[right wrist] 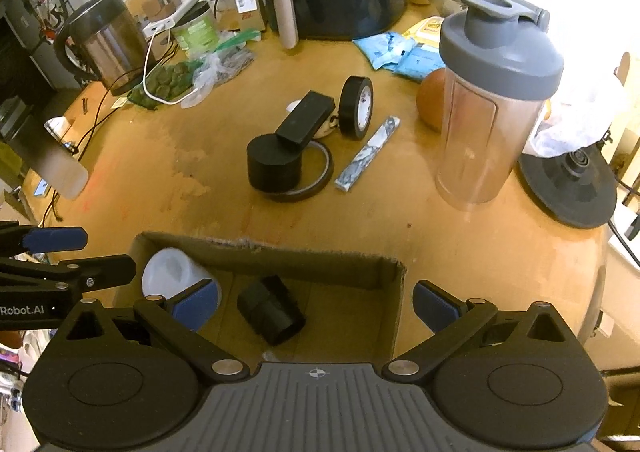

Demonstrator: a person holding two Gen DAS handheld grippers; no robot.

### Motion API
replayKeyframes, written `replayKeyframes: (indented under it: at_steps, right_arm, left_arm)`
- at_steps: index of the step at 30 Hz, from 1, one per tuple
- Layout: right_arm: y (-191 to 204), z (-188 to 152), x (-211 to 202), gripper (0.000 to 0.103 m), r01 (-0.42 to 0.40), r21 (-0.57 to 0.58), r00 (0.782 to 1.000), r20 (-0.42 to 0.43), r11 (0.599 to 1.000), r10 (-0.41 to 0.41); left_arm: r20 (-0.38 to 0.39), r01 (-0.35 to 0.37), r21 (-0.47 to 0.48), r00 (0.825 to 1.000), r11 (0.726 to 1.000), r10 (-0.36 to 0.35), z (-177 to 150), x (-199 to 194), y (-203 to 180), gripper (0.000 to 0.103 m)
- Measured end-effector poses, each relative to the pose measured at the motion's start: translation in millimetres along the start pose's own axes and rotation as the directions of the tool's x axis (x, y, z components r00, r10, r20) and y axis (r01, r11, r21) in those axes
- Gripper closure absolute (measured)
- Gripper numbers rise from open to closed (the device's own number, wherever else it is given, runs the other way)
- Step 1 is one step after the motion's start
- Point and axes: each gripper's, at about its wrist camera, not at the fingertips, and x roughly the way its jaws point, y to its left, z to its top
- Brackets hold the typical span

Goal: Organize rigid objects
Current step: 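Move the left tool from the box to the black cylindrical base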

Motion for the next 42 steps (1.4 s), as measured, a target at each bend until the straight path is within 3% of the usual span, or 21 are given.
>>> replayKeyframes:
  at_steps: [20,42]
  right_arm:
    - [-1.5,16.2,12.0,0.000,0.076,0.056,0.997,0.028,0.996,-0.077]
    - [-26.6,4.1,-4.3,0.000,0.153,0.137,0.987,0.025,0.979,-0.158]
  left_arm:
    - [0.021,0.032,0.051,0.999,0.998,-0.034,27.4,19.7,11.6,0.030]
    - [0.037,0.077,0.209,0.996,0.975,-0.087,56.5,65.5,-11.7,0.030]
